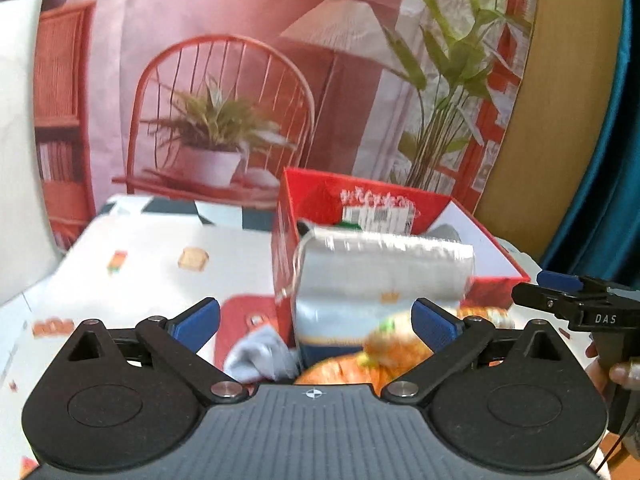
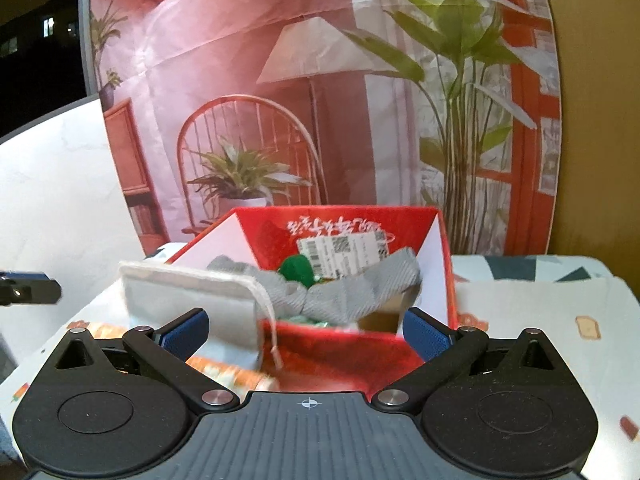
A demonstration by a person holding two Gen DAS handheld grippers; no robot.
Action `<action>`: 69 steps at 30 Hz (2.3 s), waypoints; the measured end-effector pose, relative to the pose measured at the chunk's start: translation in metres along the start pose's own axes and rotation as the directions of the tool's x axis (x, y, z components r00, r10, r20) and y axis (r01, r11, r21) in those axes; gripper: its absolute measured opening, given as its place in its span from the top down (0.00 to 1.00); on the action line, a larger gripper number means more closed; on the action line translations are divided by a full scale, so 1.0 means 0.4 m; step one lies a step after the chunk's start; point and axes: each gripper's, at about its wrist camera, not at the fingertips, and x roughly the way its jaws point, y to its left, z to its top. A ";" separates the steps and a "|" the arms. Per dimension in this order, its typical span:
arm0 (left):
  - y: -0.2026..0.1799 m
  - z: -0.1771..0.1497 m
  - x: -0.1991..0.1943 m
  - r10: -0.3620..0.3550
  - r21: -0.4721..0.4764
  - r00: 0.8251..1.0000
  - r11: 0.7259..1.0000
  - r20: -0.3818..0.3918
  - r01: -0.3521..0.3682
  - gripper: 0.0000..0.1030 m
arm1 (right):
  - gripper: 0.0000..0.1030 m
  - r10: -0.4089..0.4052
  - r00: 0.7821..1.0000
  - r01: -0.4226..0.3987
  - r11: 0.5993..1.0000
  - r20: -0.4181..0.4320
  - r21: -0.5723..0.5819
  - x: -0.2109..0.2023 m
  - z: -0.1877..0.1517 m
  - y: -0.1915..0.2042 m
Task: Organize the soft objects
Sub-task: 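Move the left tool back to the orange floral oven mitt, then close the left gripper on the cuff of the orange floral mitt, then carry the orange mitt with the left gripper and release it into the red box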
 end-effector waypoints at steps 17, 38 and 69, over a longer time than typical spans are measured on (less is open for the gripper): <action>-0.023 -0.111 0.108 -0.088 0.042 0.987 0.995 -0.135 0.095 0.21 | 0.09 0.036 0.996 -0.042 0.997 -0.083 -0.065 0.054 -0.159 0.091; 0.000 -0.142 0.128 -0.074 -0.015 0.987 0.997 -0.145 0.073 0.70 | 0.50 0.088 0.987 -0.096 0.994 -0.138 -0.058 0.100 -0.186 0.122; -0.063 -0.014 0.004 -0.105 0.070 0.994 0.992 0.003 0.105 0.74 | 0.68 0.115 0.993 -0.115 0.993 -0.018 -0.026 -0.018 -0.052 0.126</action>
